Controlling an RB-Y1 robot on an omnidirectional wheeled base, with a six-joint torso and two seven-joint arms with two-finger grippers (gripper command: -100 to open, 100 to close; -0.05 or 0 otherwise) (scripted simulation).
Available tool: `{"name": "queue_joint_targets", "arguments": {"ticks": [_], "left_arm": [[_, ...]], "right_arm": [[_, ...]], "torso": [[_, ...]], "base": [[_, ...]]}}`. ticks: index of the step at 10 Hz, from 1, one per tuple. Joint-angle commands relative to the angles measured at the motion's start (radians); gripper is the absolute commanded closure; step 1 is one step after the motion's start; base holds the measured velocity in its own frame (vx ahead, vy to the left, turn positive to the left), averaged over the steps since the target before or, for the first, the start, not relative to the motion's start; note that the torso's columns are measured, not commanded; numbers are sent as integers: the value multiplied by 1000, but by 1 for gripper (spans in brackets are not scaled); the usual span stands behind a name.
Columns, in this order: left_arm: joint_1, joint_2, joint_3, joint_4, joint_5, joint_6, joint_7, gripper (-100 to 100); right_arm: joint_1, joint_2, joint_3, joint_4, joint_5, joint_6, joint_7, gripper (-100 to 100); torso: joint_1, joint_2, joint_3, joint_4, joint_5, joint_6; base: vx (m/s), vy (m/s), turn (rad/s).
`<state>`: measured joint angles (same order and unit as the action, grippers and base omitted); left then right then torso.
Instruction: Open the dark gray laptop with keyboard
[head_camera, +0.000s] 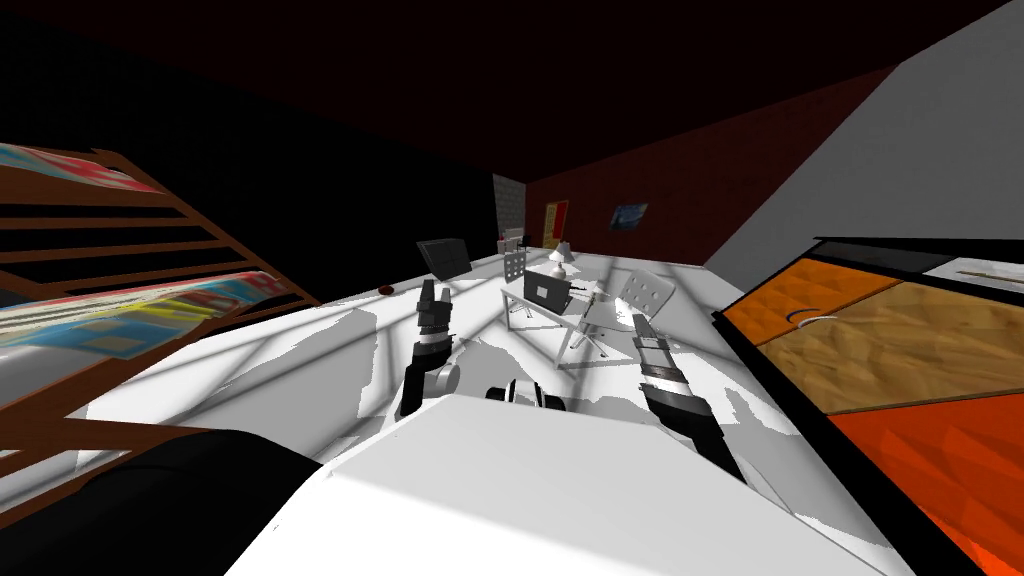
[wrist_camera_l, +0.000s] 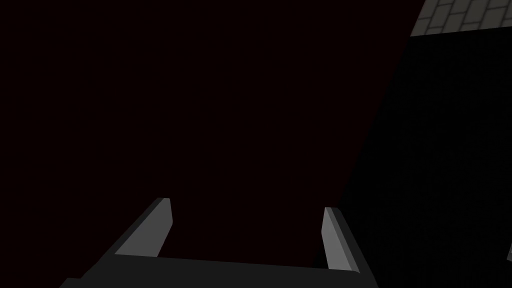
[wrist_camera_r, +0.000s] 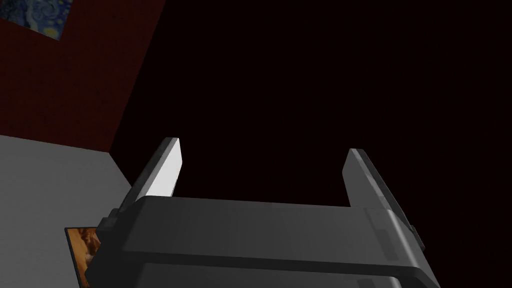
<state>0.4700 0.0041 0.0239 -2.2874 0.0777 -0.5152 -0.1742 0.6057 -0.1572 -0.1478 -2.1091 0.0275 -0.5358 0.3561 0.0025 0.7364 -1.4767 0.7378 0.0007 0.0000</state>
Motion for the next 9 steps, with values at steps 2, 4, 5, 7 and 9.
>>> {"name": "queue_joint_targets", "arguments": {"ticks": [2, 4, 5, 7, 9], "left_arm": [[0, 0, 0, 0, 0, 0, 0, 0], [0, 0, 0, 0, 0, 0, 0, 0], [0, 0, 0, 0, 0, 0, 0, 0], [0, 0, 0, 0, 0, 0, 0, 0], [0, 0, 0, 0, 0, 0, 0, 0]], "right_arm": [[30, -10, -68, 36, 13, 10, 92, -100], [44, -14, -98, 50, 17, 14, 136, -100], [44, -14, -98, 50, 17, 14, 139, -100], [72, -22, -158, 80, 26, 20, 204, -100], [86, -25, -189, 96, 31, 24, 254, -100]], "torso": [[-6, 6, 3, 1, -2, 0], [-4, 2, 1, 0, -1, 0], [-3, 0, 0, 0, -1, 0], [-3, 3, 1, 1, -1, 0], [-2, 0, 0, 0, 0, 0]], "base": [[117, 168, 86], [139, 145, 49], [113, 125, 27], [132, 181, 83], [177, 168, 60]]}}
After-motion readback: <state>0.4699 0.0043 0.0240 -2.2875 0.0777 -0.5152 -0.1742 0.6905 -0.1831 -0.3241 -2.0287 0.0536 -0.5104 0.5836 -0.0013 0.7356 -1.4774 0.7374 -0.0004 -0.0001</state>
